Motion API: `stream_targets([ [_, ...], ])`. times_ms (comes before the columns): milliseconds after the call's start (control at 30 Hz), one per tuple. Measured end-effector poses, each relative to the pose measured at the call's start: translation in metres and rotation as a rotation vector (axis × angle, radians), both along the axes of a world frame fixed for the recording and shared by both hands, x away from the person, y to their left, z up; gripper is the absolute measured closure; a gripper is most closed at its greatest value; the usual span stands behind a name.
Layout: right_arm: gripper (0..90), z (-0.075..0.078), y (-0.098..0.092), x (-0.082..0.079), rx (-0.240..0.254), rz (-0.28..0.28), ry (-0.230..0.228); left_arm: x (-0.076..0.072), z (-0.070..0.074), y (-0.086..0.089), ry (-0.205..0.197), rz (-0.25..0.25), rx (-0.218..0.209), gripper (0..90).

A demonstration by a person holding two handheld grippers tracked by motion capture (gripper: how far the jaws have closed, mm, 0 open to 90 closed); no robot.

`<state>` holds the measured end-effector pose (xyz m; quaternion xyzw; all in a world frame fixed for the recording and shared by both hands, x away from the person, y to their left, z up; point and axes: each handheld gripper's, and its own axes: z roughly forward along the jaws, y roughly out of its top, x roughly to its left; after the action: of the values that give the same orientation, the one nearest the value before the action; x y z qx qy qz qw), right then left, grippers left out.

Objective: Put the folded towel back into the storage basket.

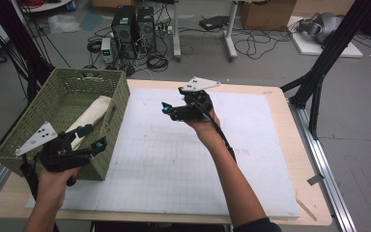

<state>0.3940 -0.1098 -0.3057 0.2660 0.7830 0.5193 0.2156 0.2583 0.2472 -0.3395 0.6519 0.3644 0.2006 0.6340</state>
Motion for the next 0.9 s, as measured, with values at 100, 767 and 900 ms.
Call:
stream_targets([
  [100,21.0,-0.005,-0.022,-0.012,-0.005,-0.034,-0.004,0.003,0.0,-0.008,-0.007,-0.027,-0.003,22.5],
  [767,18.6,-0.048,-0.118,-0.077,-0.035,-0.197,-0.033,0.025,-0.021,-0.074,-0.059,-0.223,0.071,21.4],
  [900,17.4,-0.065,-0.141,-0.094,-0.036,-0.243,-0.027,0.031,-0.033,-0.083,-0.031,-0.237,0.088,21.2],
])
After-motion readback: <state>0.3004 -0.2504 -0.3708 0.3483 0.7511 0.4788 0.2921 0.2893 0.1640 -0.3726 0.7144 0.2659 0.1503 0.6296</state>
